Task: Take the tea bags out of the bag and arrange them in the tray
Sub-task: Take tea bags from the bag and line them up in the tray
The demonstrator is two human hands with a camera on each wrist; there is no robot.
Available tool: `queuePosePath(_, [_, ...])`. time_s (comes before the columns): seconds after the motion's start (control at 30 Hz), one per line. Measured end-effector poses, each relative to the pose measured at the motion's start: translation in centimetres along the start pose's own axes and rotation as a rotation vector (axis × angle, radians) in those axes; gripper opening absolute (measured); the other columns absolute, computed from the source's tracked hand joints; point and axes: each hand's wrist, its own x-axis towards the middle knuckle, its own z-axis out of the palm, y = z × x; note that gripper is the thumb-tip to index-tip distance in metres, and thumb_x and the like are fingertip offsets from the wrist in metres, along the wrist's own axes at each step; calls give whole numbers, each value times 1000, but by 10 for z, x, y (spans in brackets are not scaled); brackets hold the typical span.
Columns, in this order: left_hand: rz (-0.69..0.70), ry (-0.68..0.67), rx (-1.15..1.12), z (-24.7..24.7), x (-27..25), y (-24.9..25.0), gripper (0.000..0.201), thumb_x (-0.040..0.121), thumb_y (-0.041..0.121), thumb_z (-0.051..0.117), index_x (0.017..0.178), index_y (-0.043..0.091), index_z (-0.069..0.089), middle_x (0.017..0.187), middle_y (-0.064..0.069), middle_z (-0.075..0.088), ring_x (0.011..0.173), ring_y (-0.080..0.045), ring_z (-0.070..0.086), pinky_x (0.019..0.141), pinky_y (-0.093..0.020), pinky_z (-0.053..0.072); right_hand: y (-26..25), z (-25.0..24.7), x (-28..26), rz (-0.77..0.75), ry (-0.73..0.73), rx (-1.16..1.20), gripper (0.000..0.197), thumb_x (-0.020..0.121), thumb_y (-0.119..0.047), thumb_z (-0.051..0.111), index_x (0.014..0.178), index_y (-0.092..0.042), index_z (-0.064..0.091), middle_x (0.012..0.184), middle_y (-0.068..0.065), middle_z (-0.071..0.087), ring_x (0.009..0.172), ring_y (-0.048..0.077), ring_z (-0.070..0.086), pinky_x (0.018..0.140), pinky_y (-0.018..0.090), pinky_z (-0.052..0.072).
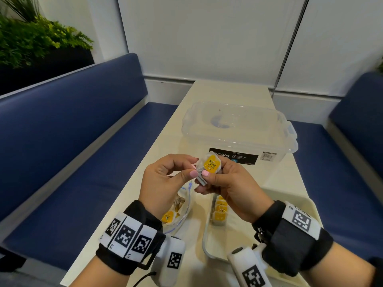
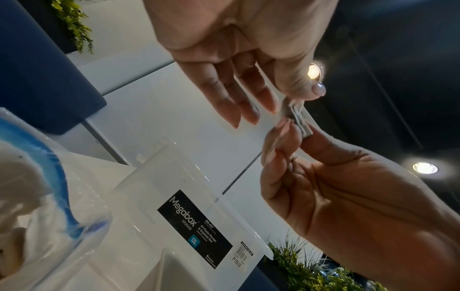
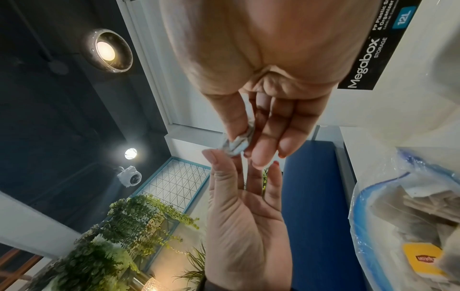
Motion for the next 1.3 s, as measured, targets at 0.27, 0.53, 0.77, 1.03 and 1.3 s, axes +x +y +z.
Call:
queuePosePath(0.27, [164, 4, 204, 0, 0, -4, 8, 74, 37, 65, 71, 32, 60, 97, 16, 62, 97, -6, 59, 65, -12, 48, 0, 0, -2, -11, -18, 85, 14, 88, 1, 52, 102, -3, 55, 70, 1, 68, 56, 16, 63, 62, 25, 53])
queuePosePath(0.53, [305, 19, 439, 2, -4, -12, 6, 78, 36, 64, 76, 32, 59, 110, 19, 50, 106, 2, 50, 83, -14, 46, 4, 1, 0, -53, 17, 108, 15, 89, -3, 54, 104, -2, 53, 80, 7, 67, 62, 15, 62, 64, 27, 51])
queuePosePath(0.77, [293, 60, 407, 10, -8, -11, 17, 74, 48, 66, 78, 32, 61, 103, 12, 51, 99, -2, 53, 78, -14, 47, 5, 3, 1, -154, 87, -47, 20, 87, -3, 61, 104, 4, 55, 88, 12, 67, 68, 13, 63, 60, 20, 50])
queuePosePath(1.03, [-219, 48, -43, 19, -5, -8, 24, 78, 35, 59, 96, 19, 60, 83, -3, 68, 82, -22, 67, 62, -24, 56, -2, 0, -1, -186, 102, -266, 21, 80, -2, 69, 96, 2, 56, 86, 16, 68, 67, 12, 65, 61, 24, 54])
queuePosePath(1.3, [-249, 16, -54, 23, -7, -9, 20, 81, 27, 61, 96, 15, 63, 92, -5, 67, 81, -14, 67, 64, -23, 57, -30, -20, 5, -208, 160, -609, 10, 85, -16, 68, 77, -13, 62, 72, 2, 66, 58, 7, 61, 59, 21, 52])
